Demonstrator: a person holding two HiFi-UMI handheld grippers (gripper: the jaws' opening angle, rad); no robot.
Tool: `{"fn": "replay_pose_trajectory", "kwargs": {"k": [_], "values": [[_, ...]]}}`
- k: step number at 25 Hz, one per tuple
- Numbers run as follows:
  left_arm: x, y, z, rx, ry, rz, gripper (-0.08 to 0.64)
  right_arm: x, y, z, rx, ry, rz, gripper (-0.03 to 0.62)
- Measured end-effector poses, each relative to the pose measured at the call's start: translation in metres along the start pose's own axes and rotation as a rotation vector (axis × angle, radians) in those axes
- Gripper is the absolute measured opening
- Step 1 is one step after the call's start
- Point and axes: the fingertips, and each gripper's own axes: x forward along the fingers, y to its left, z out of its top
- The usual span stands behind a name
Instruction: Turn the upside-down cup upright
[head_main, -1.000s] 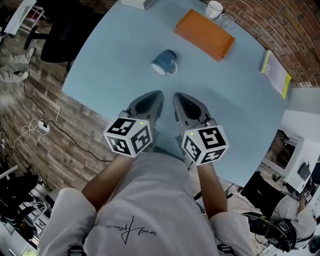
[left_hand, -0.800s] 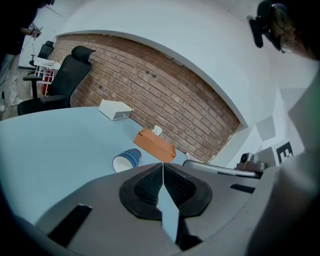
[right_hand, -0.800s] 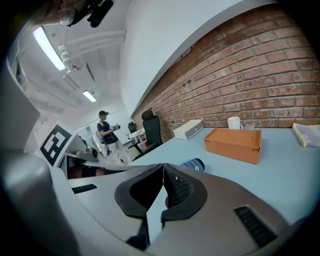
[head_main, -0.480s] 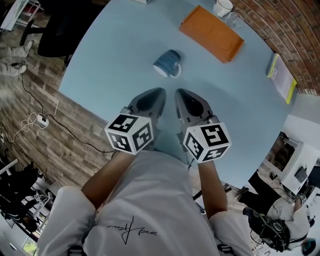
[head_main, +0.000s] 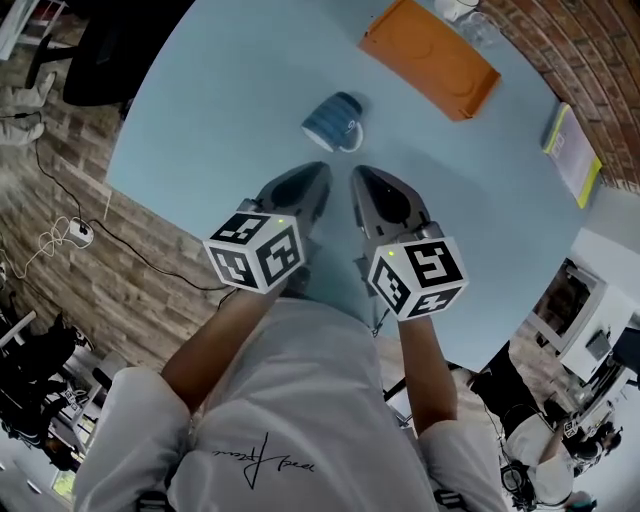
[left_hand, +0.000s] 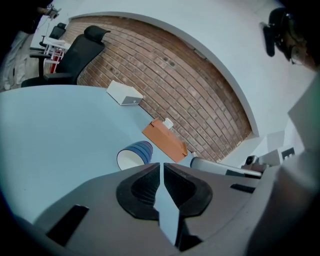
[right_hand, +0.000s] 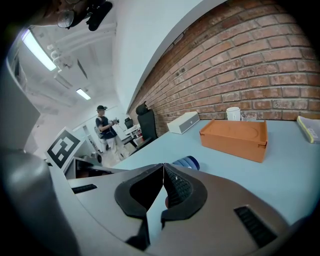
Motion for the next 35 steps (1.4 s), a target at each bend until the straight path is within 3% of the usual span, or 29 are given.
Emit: {"fn": "replay_pose_trajectory", "kwargs": {"k": [10, 26, 35], "values": [[0.023, 0.026, -0.002, -0.104, 0.022, 0.006, 0.009, 0.018, -0.014, -0.011, 0.031, 0.046, -0.011, 0.021], [0.047, 0.035, -0.007, -0.172, 0.06, -0.01, 0.009, 0.03, -0.031, -0.022, 0.08, 0.076, -0.029, 0.021], [0.051, 0.036, -0.006, -0.191, 0.065, -0.021, 0.009, 0.049, -0.053, -0.012, 0.013, 0.092, -0.041, 0.021]]}}
